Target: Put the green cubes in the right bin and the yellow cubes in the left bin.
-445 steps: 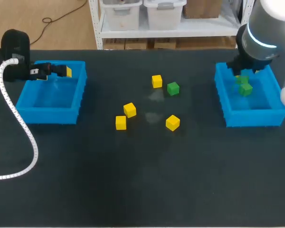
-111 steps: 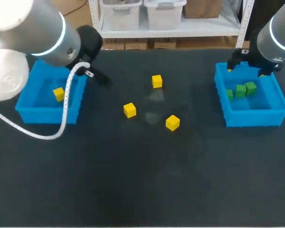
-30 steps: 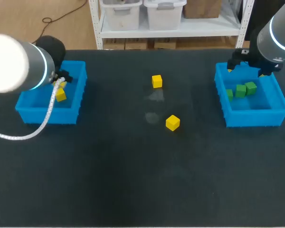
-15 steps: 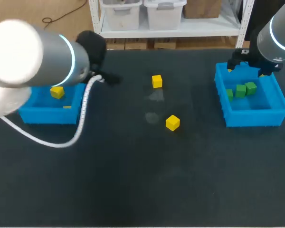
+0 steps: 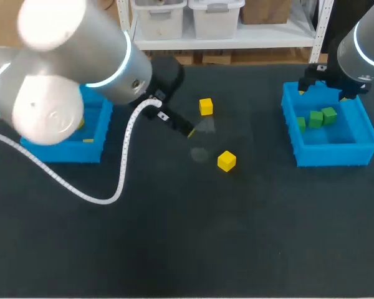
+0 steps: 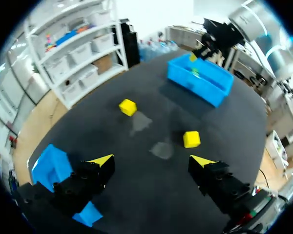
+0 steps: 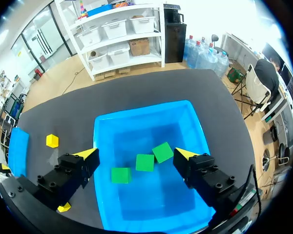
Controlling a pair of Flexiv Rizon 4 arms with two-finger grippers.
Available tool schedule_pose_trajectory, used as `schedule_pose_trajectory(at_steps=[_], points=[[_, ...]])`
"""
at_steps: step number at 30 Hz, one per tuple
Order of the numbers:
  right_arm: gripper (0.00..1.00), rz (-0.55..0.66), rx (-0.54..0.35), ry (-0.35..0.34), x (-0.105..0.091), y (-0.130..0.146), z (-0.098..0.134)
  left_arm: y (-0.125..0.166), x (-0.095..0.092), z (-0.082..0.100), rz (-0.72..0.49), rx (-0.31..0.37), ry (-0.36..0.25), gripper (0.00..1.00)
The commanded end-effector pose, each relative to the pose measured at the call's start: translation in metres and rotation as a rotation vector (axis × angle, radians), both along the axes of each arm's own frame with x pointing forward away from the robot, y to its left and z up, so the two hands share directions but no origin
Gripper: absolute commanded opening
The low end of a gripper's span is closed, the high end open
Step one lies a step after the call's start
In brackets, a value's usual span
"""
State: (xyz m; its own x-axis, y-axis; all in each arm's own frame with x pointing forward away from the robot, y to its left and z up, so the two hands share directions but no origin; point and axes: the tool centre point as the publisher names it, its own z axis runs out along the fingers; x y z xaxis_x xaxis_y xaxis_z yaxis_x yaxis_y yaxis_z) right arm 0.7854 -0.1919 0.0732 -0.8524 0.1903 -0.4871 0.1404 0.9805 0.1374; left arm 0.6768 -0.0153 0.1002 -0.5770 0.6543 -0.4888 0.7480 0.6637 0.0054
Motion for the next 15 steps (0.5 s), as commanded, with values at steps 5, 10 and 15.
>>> schedule_pose_trajectory(at_steps=[5, 10, 15], points=[[1.0, -0.003, -0.002, -0.008, -0.003, 0.0, 0.0, -0.031, 0.004, -0.012, -0.203, 0.18, 0.296, 1.0], [1.0, -0.003, -0.002, -0.008, -0.003, 0.0, 0.0, -0.051, 0.0, -0.031, -0.203, 0.236, 0.338, 1.0], [1.0, -0.003, -0.002, -0.008, -0.003, 0.0, 0.0, -0.064, -0.005, -0.048, -0.207, 0.267, 0.356, 1.0]])
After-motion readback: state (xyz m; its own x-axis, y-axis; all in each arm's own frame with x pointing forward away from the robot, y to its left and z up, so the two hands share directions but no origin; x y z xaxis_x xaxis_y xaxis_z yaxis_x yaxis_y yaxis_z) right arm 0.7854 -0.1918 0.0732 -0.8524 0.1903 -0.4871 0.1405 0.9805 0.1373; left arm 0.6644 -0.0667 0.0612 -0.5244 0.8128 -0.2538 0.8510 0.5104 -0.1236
